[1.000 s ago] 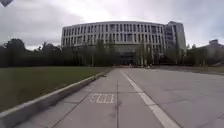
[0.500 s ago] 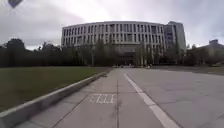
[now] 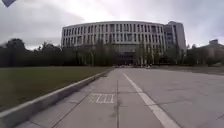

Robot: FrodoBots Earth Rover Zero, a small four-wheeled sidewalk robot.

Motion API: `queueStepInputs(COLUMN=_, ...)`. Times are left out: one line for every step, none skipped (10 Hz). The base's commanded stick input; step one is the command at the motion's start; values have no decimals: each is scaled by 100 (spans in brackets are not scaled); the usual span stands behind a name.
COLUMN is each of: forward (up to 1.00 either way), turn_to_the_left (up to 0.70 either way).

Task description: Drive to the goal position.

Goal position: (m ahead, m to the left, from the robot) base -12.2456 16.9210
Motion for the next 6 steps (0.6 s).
queueStepInputs(forward=6, turn_to_the_left=0)
queueStepInputs(forward=6, turn_to_the_left=0)
queueStepInputs(forward=6, turn_to_the_left=0)
queueStepInputs(forward=6, turn_to_the_left=0)
queueStepInputs(forward=6, turn_to_the_left=0)
queueStepInputs(forward=5, turn_to_the_left=0)
